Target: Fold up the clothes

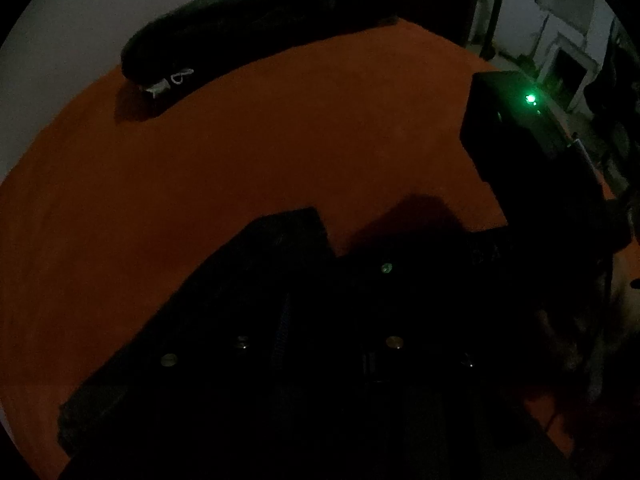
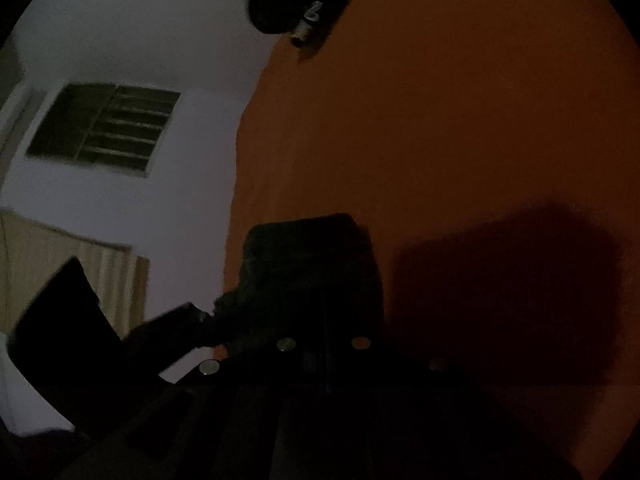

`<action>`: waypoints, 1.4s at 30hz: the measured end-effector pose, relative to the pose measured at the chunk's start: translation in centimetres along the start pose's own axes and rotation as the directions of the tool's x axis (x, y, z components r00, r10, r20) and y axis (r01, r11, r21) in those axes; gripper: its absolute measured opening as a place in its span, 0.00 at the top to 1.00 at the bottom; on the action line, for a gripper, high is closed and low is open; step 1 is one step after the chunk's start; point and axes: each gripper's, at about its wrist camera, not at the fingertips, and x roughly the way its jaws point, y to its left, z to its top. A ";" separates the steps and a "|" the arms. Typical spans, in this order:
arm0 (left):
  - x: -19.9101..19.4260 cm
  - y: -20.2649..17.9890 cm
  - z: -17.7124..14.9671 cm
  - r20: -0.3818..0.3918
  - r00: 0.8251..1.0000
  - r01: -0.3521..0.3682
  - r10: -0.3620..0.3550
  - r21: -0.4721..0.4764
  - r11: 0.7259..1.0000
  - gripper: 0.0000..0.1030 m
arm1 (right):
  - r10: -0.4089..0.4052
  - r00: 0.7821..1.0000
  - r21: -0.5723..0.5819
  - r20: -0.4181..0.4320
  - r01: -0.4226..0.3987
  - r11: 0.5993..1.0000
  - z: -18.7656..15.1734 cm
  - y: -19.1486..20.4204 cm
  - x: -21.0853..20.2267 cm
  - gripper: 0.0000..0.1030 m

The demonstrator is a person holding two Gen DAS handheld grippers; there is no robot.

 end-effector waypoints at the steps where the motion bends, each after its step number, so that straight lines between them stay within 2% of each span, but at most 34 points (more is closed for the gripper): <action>1: -0.3 0.2 0.0 0.009 1.000 0.002 -0.002 -0.005 1.000 0.71 | 0.007 1.000 0.004 0.011 -0.007 1.000 0.3 -0.1 -0.4 0.98; 4: -0.7 0.6 -0.2 0.022 0.999 -0.027 0.028 -0.008 1.000 0.71 | 0.003 0.999 0.040 0.033 -0.004 0.999 1.1 -0.9 -0.9 0.98; 8: 0.2 0.7 -0.3 0.009 0.999 -0.030 0.031 -0.007 1.000 0.71 | -0.036 0.999 0.005 0.026 0.036 0.999 1.6 -0.3 -0.1 0.98; 11: 0.9 0.3 -0.1 0.015 0.999 -0.032 0.032 0.012 0.999 0.71 | -0.023 1.000 -0.004 0.014 0.023 1.000 1.3 -0.3 -0.1 0.98; 16: 0.2 1.6 1.1 0.088 0.995 -0.052 0.053 -0.005 0.999 0.71 | -0.015 0.998 -0.024 0.053 0.016 1.000 1.7 0.2 -1.2 0.98; 20: 1.0 3.2 1.4 0.051 0.992 -0.113 0.114 -0.010 0.994 0.71 | -0.052 0.994 0.007 0.097 0.052 0.999 2.7 -1.0 -2.5 0.98; 23: 2.3 3.8 1.3 0.015 0.991 -0.133 0.134 -0.033 0.991 0.71 | -0.091 0.993 0.025 0.080 0.089 0.996 3.0 -1.8 -2.1 0.98; 27: 2.5 2.8 1.4 0.023 0.987 -0.157 0.158 -0.031 0.987 0.71 | -0.098 0.993 0.029 0.064 0.096 0.995 2.8 -1.8 -0.8 0.98; 32: 3.0 2.0 1.5 0.033 0.987 -0.154 0.156 -0.033 0.987 0.71 | -0.052 0.997 0.044 0.058 0.049 0.998 2.6 -1.5 -0.4 0.98; 35: 2.8 2.7 1.9 0.066 0.982 -0.174 0.176 -0.038 0.984 0.71 | -0.009 0.996 0.066 0.090 0.003 0.998 2.8 -1.7 -1.2 0.98; 37: 2.6 3.3 1.9 0.067 0.981 -0.179 0.183 -0.060 0.982 0.71 | -0.048 0.992 0.082 0.120 0.038 0.996 2.9 -2.2 -2.0 0.98; 39: 3.1 3.3 1.7 0.049 0.982 -0.181 0.183 -0.046 0.982 0.71 | -0.087 0.992 0.090 0.096 0.079 0.993 2.8 -2.9 -1.5 0.98; 42: 3.9 2.8 1.5 0.034 0.980 -0.193 0.194 -0.028 0.981 0.71 | -0.088 0.994 0.077 0.072 0.082 0.994 2.0 -2.7 -0.2 0.98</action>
